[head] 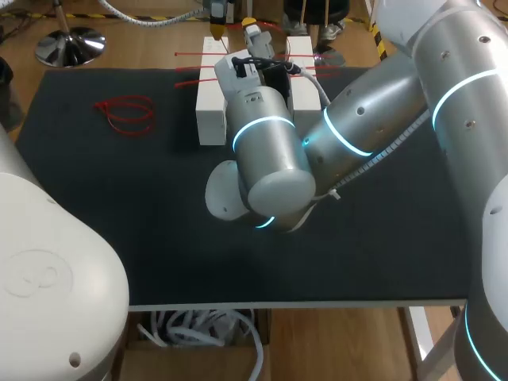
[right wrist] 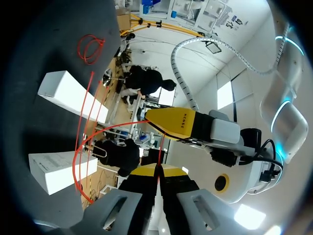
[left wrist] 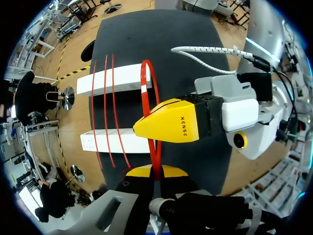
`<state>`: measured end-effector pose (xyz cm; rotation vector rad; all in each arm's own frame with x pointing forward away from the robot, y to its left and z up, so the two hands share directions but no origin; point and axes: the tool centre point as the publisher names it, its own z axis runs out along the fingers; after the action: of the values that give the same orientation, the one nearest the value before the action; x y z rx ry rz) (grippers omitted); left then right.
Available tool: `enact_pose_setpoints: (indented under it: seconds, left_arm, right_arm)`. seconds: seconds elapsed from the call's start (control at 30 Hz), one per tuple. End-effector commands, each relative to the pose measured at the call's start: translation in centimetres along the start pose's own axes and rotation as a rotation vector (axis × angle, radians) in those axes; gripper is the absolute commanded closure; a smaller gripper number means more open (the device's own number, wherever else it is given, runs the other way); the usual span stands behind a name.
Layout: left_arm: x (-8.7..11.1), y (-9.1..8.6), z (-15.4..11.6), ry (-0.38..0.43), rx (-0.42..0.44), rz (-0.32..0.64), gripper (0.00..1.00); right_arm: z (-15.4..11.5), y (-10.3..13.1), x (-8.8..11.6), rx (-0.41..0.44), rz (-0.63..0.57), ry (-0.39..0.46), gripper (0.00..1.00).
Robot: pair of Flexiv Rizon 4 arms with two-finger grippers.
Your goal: Grab the tape and strap the tape.
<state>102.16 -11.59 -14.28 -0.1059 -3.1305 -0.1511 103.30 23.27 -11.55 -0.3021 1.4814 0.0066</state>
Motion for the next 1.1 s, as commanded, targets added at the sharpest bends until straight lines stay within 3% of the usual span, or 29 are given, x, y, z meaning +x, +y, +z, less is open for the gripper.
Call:
enact_pose_setpoints:
  seconds: [0.03, 1.1]
  left_arm:
    - [0.05, -0.03, -0.01, 0.000, -0.002, -0.001, 1.00]
    - [0.05, -0.03, -0.01, 0.000, -0.002, -0.001, 1.00]
  right_arm:
    - [-0.34, -0.29, -0.22, 0.001, -0.003, 0.008, 1.00]
    - [0.07, 0.10, -0.23, -0.001, 0.002, 0.007, 1.00]
